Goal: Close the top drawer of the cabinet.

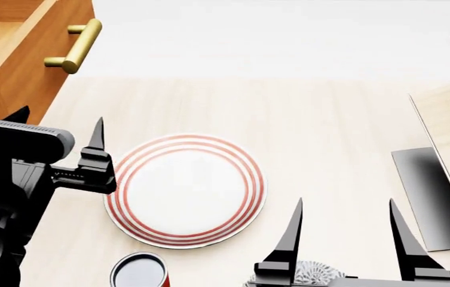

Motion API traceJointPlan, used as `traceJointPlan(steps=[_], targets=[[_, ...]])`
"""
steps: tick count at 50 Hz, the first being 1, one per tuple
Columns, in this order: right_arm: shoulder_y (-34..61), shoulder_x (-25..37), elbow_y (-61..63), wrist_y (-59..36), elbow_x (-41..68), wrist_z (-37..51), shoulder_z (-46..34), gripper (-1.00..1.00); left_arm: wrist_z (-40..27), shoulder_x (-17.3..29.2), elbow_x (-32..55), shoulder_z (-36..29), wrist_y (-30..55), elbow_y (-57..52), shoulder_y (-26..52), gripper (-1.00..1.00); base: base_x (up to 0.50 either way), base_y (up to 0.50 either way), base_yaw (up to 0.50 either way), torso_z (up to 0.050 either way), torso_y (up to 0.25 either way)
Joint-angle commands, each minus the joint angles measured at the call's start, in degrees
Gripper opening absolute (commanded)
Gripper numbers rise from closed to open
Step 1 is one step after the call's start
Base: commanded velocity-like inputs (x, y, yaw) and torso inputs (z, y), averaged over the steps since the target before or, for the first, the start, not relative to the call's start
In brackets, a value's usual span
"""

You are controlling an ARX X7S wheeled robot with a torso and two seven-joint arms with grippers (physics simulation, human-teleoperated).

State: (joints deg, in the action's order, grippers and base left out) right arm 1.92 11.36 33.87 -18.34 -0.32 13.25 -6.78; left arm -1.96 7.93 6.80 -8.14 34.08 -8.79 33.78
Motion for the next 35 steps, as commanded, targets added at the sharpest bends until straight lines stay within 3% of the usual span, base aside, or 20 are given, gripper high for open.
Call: traceJointPlan(steps=[1,35], targets=[[0.14,0.38,-0.82,0.54,0.23,0.22,-0.71,1.00,-3.24,-0.71,1.59,4.19,0.97,0.44,1.94,1.00,0.00,0.00,0.00,0.000,0.000],[-0.41,1.75,-1.52,1.74,1.08,1.13,-1.69,1.00,-20.55,-3.83,0.99,13.61,-1.63,8.18,8.68,1.00,0.00,0.00,0.00,0.000,0.000]])
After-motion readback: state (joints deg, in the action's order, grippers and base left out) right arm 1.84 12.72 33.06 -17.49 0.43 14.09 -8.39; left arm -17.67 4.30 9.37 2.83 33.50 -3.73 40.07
